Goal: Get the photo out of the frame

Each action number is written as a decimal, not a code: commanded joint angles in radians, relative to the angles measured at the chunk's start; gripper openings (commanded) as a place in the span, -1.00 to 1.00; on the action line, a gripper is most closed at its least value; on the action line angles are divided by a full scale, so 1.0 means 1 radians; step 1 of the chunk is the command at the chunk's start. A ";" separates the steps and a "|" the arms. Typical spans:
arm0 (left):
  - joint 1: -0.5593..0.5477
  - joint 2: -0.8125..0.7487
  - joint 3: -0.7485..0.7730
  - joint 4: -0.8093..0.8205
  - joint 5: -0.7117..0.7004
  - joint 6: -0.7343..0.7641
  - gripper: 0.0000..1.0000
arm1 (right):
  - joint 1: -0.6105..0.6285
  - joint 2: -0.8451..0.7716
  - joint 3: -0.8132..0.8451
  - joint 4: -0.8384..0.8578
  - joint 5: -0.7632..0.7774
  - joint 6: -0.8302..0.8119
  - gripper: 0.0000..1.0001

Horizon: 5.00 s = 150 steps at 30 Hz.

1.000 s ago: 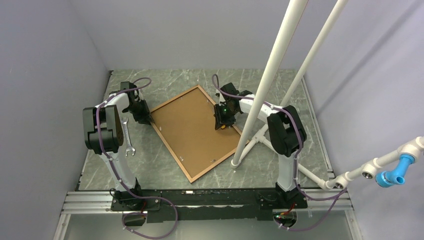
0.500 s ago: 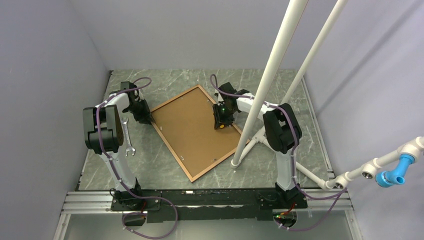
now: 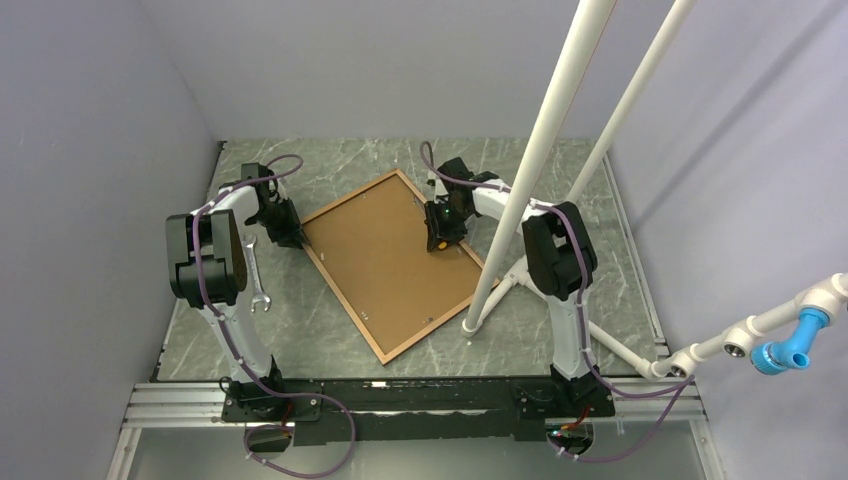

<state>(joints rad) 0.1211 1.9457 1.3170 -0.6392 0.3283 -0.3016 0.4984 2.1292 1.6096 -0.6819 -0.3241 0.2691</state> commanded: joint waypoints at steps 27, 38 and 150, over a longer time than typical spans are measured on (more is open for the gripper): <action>-0.010 -0.121 -0.036 0.056 0.004 0.024 0.01 | -0.074 -0.572 -0.446 0.213 0.174 0.027 -1.00; -0.049 -0.455 -0.226 0.146 -0.175 -0.027 0.05 | -0.084 -0.853 -0.725 0.255 0.307 0.012 -1.00; -0.247 -0.949 -0.840 -0.086 -0.252 -1.158 0.16 | -0.084 -0.926 -0.811 0.304 0.224 0.029 -1.00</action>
<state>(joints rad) -0.1326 0.9466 0.4656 -0.7521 0.1104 -1.3628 0.4149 1.2301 0.8013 -0.4095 -0.0872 0.2890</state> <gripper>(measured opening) 0.651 0.360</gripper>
